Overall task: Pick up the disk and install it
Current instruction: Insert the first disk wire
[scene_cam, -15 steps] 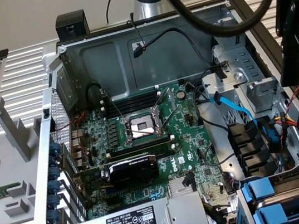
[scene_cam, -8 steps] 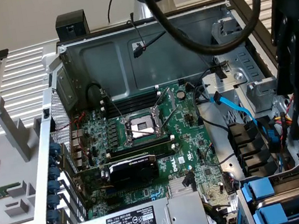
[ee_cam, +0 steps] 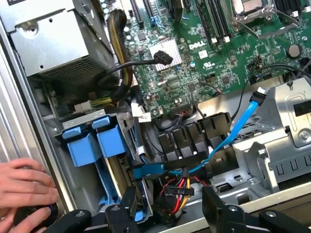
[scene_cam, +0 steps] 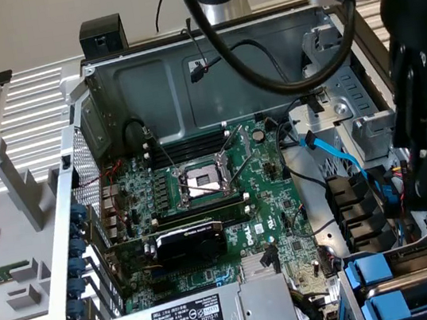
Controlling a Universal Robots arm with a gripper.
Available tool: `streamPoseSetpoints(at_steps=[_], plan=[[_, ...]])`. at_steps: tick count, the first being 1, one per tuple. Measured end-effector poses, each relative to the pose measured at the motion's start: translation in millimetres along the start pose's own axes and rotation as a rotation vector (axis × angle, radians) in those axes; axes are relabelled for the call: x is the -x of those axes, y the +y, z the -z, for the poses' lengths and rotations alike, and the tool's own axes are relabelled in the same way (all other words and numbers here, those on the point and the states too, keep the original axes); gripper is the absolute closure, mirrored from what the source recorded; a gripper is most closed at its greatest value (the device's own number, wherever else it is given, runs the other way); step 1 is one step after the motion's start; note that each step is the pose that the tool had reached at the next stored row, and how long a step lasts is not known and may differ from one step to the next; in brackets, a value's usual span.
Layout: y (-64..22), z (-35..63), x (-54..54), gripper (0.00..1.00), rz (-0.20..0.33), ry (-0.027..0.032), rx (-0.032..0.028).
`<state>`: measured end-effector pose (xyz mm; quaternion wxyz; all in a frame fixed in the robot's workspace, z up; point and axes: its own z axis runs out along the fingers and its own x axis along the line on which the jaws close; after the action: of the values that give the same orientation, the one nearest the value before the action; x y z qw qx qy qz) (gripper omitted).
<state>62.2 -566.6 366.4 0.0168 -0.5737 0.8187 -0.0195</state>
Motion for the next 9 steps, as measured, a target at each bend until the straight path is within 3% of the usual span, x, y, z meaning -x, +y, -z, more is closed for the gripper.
streamPoseSetpoints(at_steps=[5, 9], plan=[[3.1, -8.0, 7.9, 0.35, -0.004, -0.0002, -0.0011], [3.3, -10.0, 7.9, 0.35, -0.03, -0.0043, -0.0168]])
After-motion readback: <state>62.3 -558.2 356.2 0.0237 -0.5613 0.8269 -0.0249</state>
